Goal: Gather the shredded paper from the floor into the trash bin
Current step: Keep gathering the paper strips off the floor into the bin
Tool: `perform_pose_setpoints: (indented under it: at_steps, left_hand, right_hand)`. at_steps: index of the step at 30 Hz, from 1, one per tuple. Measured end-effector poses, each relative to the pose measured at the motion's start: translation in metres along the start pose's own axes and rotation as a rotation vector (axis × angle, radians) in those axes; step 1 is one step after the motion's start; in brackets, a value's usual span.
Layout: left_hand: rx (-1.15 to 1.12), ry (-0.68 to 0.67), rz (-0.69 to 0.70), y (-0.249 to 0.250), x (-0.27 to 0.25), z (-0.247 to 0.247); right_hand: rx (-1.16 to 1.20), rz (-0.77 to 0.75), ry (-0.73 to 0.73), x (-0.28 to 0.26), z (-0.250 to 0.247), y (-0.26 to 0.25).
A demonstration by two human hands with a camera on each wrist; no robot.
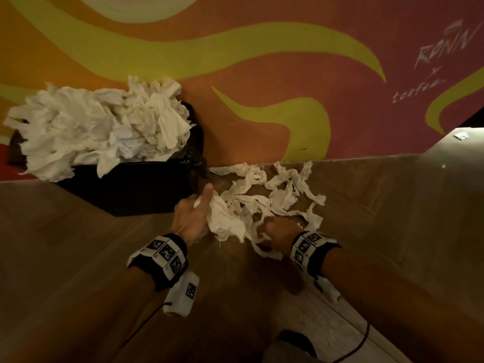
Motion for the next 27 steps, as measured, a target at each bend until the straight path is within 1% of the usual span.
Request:
perform_pose_setpoints:
  at_steps: [2, 4, 7, 10, 11, 13, 15, 18, 21, 23, 25, 27]
  left_hand:
    - [0.003, 0.054, -0.011, -0.006, 0.002, -0.005]
    - [0.053, 0.069, 0.01, -0.014, 0.003, -0.008]
    - [0.072, -0.014, -0.005, -0.024, 0.003, -0.004]
    - [0.01, -0.108, -0.064, -0.032, 0.005, 0.004]
    - [0.05, -0.111, -0.043, -0.034, 0.008, 0.006]
    - [0.248, -0.122, 0.054, -0.036, 0.012, 0.013]
    - [0.409, -0.216, 0.135, -0.037, 0.013, 0.024]
    - [0.716, -0.363, 0.211, -0.047, 0.017, 0.042]
    - [0.954, -0.398, 0.282, -0.051, 0.017, 0.053]
    - [1.016, -0.398, 0.281, -0.053, 0.016, 0.057]
    - [1.007, -0.409, 0.253, -0.053, 0.013, 0.057]
    - [0.982, -0.435, 0.261, -0.055, 0.01, 0.055]
  right_hand:
    - [0.037, -0.016, 0.045, -0.001, -0.001, 0.002]
    - [0.089, -0.025, 0.109, -0.006, -0.004, 0.003]
    - [0.244, -0.022, 0.2, -0.015, -0.014, 0.009]
    - [0.372, 0.078, 0.23, -0.022, -0.031, 0.017]
    - [0.395, 0.112, 0.253, -0.025, -0.037, 0.018]
    - [0.42, 0.137, 0.33, -0.029, -0.049, 0.018]
    - [0.418, 0.119, 0.375, -0.031, -0.056, 0.014]
    - [0.4, 0.077, 0.358, -0.031, -0.057, 0.004]
    - [0.409, 0.031, 0.246, -0.027, -0.05, -0.008]
    - [0.352, -0.01, 0.207, -0.022, -0.044, -0.015]
    - [0.252, -0.039, 0.171, -0.015, -0.037, -0.018]
    - [0.154, -0.028, 0.114, -0.009, -0.028, -0.019]
Point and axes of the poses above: each hand's wrist, its own x-axis towards the middle knuckle, its own z-axis out of the palm, y = z × x, the point moved 3 cm from there along x, towards the middle knuckle, and after that the axes turned 3 degrees about x, right-handed, at the moved point
